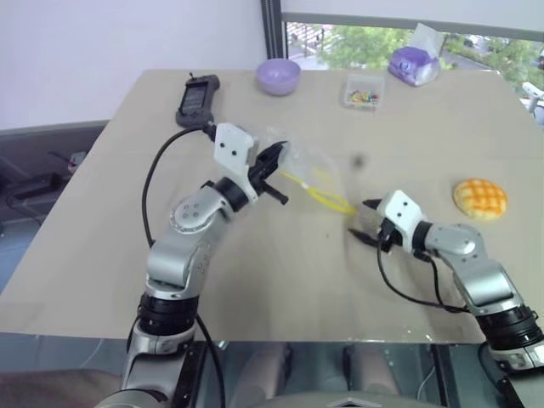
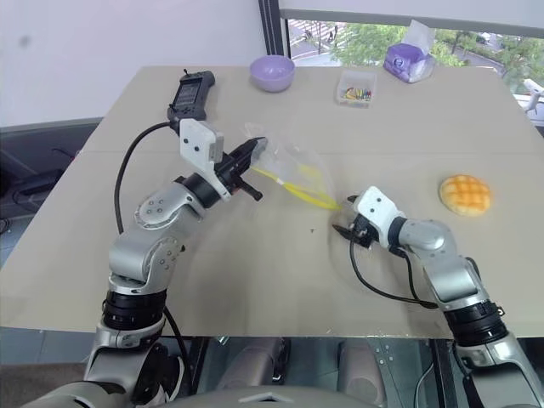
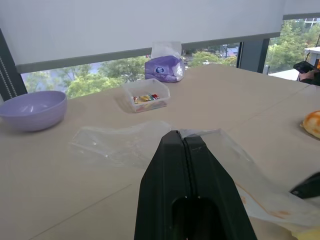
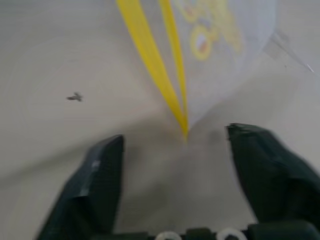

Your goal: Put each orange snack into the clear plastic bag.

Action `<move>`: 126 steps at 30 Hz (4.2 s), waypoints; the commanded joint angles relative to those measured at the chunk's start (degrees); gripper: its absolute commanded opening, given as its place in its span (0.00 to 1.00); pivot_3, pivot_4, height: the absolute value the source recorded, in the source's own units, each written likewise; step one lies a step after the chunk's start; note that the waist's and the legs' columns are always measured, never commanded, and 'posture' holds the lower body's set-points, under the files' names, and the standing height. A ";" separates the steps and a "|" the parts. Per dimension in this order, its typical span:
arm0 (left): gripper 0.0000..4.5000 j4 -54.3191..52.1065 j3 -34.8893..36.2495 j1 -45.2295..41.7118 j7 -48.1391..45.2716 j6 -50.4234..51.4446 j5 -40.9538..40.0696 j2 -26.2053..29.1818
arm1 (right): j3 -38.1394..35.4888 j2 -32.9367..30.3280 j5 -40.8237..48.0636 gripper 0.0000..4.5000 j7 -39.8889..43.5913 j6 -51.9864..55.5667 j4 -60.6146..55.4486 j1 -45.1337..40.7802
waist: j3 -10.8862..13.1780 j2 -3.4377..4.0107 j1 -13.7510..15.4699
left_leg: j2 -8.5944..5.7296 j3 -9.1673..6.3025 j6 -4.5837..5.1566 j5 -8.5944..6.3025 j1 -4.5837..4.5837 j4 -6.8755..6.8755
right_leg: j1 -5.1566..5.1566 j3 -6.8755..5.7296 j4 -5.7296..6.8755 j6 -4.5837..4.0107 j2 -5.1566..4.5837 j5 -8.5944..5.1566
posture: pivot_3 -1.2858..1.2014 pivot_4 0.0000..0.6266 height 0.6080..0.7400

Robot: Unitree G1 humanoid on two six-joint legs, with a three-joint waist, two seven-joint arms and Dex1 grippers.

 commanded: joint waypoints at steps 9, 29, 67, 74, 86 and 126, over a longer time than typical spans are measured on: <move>0.00 -1.03 0.12 -0.62 -0.27 -0.82 0.07 -0.05 | -0.28 9.64 0.33 0.94 -6.95 6.91 1.40 -4.16 | -0.01 -0.03 -0.13 | 0.02 0.01 0.00 0.00 0.04 -0.01 | -0.01 0.03 0.02 -0.01 0.06 0.01 | 0.52 0.24 1.00; 0.00 -2.14 0.87 2.26 -0.13 1.12 -0.70 0.81 | -0.63 6.67 1.22 0.02 -4.15 8.21 -0.50 -7.61 | 0.00 -0.03 -0.12 | 0.00 0.02 0.00 0.00 0.02 -0.04 | -0.03 0.05 0.00 -0.01 0.04 0.00 | 0.52 0.24 1.00; 0.72 -9.39 -8.79 4.40 -12.94 -6.79 12.20 12.63 | 4.16 4.40 -14.14 0.00 -9.33 1.14 8.99 -20.41 | 0.08 -0.11 -0.27 | 0.02 0.25 0.00 0.00 -0.11 -0.28 | -0.38 0.28 -0.02 -0.02 0.03 0.00 | 0.52 0.24 1.00; 0.72 -9.00 -10.94 5.83 -14.36 -6.57 14.28 14.56 | 3.51 6.90 -15.60 0.00 -12.98 3.97 8.71 -20.97 | 0.09 -0.11 -0.62 | 0.03 0.25 -0.01 0.00 -0.11 -0.31 | -0.40 0.31 -0.02 -0.02 0.06 0.00 | 0.52 0.24 1.00; 0.72 -6.87 -14.20 7.30 -13.44 -9.64 19.73 13.58 | 3.87 9.49 -17.54 0.00 -16.04 10.96 5.00 -19.82 | 0.09 -0.10 -1.26 | 0.02 0.25 -0.01 0.00 -0.11 -0.33 | -0.44 0.33 0.01 -0.02 0.07 0.00 | 0.52 0.24 1.00; 0.05 -5.20 -11.83 7.58 -9.66 -8.47 25.98 12.35 | 5.54 10.18 -16.47 0.00 -12.40 11.94 2.69 -18.21 | 0.09 -0.10 -1.42 | 0.03 0.28 -0.01 0.00 -0.11 -0.33 | -0.47 0.36 0.04 -0.02 0.07 0.00 | 0.52 0.24 1.00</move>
